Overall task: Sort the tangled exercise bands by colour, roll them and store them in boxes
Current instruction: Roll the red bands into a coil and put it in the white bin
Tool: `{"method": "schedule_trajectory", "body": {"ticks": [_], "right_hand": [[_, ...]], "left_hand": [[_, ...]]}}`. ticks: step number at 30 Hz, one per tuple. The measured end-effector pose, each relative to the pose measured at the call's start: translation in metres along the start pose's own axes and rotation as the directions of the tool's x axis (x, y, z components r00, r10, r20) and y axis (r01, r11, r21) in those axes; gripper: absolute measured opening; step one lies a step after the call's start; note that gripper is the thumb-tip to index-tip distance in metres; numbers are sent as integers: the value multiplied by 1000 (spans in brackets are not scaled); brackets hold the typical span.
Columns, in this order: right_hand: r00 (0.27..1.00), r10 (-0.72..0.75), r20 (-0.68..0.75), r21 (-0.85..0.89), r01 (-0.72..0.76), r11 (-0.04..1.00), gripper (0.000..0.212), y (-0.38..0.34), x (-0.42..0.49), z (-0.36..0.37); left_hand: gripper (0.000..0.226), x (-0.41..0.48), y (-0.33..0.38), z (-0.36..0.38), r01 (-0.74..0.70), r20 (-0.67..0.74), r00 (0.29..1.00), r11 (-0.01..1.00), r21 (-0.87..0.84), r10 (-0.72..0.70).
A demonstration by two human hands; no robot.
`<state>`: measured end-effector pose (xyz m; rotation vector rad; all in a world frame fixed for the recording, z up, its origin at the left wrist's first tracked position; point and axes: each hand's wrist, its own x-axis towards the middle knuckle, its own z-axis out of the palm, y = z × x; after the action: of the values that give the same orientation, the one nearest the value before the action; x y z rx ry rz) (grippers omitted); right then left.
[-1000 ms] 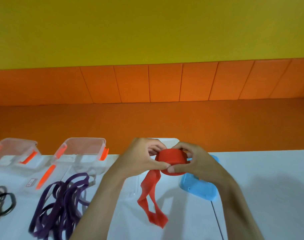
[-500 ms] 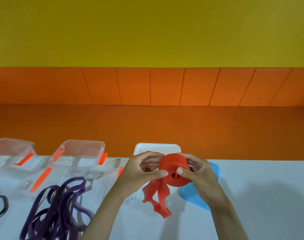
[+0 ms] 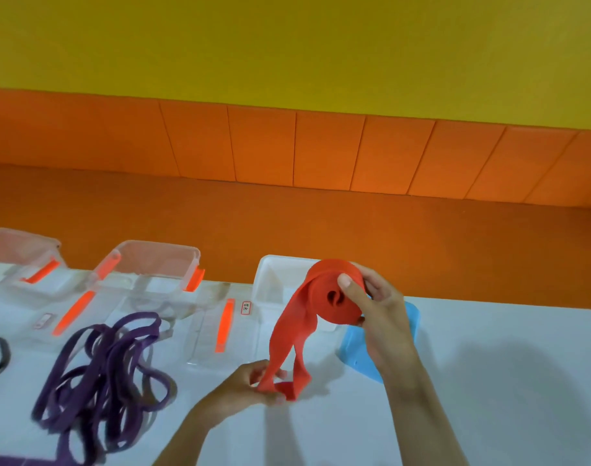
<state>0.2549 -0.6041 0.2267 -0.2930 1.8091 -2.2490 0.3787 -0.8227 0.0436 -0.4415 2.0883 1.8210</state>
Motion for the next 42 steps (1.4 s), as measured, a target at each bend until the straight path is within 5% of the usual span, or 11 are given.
{"method": "schedule_trajectory", "body": {"ticks": [9, 23, 26, 31, 33, 35, 38, 42], "right_hand": [[995, 40, -87, 12, -39, 999, 47, -5, 13, -3], [975, 102, -199, -4, -105, 995, 55, 13, 28, -23], [968, 117, -224, -9, -122, 993, 58, 19, 29, -26], [959, 103, -264, -34, -116, 993, 57, 26, 33, -31], [957, 113, -266, -12, -120, 993, 54, 27, 34, -33], [955, 120, -270, 8, -122, 992, 52, 27, 35, -36], [956, 109, -271, 13, -110, 994, 53, 26, 40, -43], [949, 117, -292, 31, -113, 993, 53, 26, 45, -54]], "left_hand": [[45, 14, -39, -10, 53, -79, 996, 975, 217, -36], [38, 10, -84, -33, 71, -295, 955, 989, 129, -30], [26, 12, -87, -35, 84, -445, 895, 994, 63, -48], [8, 13, -90, -36, 36, -710, 690, 987, -158, -139], [6, 11, -88, -38, 31, -666, 710, 955, -295, -229], [11, 5, -85, -40, 60, -459, 832, 872, -486, -313], [39, -13, -88, -39, 77, -162, 961, 781, -620, -223], [52, -27, -91, -35, 44, -90, 986, 734, -677, -142]]}}
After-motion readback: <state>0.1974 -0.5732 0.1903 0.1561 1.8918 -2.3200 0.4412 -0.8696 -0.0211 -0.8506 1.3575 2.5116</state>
